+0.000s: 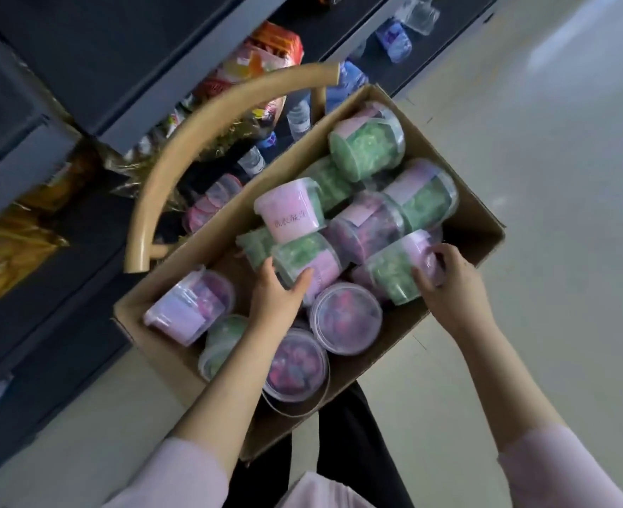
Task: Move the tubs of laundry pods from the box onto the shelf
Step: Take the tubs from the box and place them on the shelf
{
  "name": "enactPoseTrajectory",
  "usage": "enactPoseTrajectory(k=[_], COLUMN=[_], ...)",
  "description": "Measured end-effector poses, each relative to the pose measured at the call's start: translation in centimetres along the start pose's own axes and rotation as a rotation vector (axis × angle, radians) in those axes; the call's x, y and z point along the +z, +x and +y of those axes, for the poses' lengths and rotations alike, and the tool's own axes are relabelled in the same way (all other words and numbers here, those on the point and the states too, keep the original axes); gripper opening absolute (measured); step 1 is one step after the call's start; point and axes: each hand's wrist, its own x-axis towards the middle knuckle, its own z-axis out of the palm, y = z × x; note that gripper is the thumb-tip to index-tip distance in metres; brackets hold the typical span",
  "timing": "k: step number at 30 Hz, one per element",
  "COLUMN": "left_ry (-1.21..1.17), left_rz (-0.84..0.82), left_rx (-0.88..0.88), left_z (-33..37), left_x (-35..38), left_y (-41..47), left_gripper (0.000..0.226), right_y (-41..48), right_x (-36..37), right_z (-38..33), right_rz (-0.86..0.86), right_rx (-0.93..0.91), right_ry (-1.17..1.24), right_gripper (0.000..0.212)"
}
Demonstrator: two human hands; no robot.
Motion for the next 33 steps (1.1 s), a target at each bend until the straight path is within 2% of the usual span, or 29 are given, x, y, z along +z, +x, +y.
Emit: enactPoseTrajectory(k=[3,7,10,14,20,23,27,31,33], left_ry=[0.016,-0.004,-0.033,-0.166,-0.35,-0.411,-0.466,-0.57,-0.613], left_rz=[0.049,0.127,0.16,0.176,0.22,0.226,0.221,0.237,0.292], left_rx=[-0.022,-0.022,-0.033,-0.056,-0.011,0.049,0.157,0.256,0.291], left_z=[0.0,0.1,-0.2,-0.9,-1.7,-2.0,-2.8,-6.4,-9.2], left_x=[1.3,2.0,2.0,1.2,-1.6,-3.8,-8.5,-14.8,-18.6], left_y=[0.3,0.2,-0.3,-1.5,-4.3,-6.8,-11.8,-18.9,-23.0], left_gripper=[0.072,0.063,0.053,0.05,0.038,0.033,0.031,0.034,0.042], right_y=[0.5,0.7,1.2,1.9,0.4,-2.1,-6.9,-13.9,-18.5], right_x=[-0.1,0.0,0.5,0.6,-0.6,-1.5,-2.3,-1.6,-0.5], right_z=[0.3,-0.1,-0.1,0.1,-0.7,-2.2,-5.8,-11.0,-14.2], right_rz=[-0.066,-0.115,-0.157,-0.256,-0.125,-0.04,-0.018,-0.074,-0.074], right_rx=[0.034,0.0,-0.023,-0.026,-0.043,-0.074,-0.147,-0.281,-0.357], right_ry=[0.056,0.048,-0.043,0.061,0.175,0.302,0.469,0.483,0.478], right_gripper=[0.046,0.085,0.082,0.078,0.073,0.073,0.072,0.078,0.073])
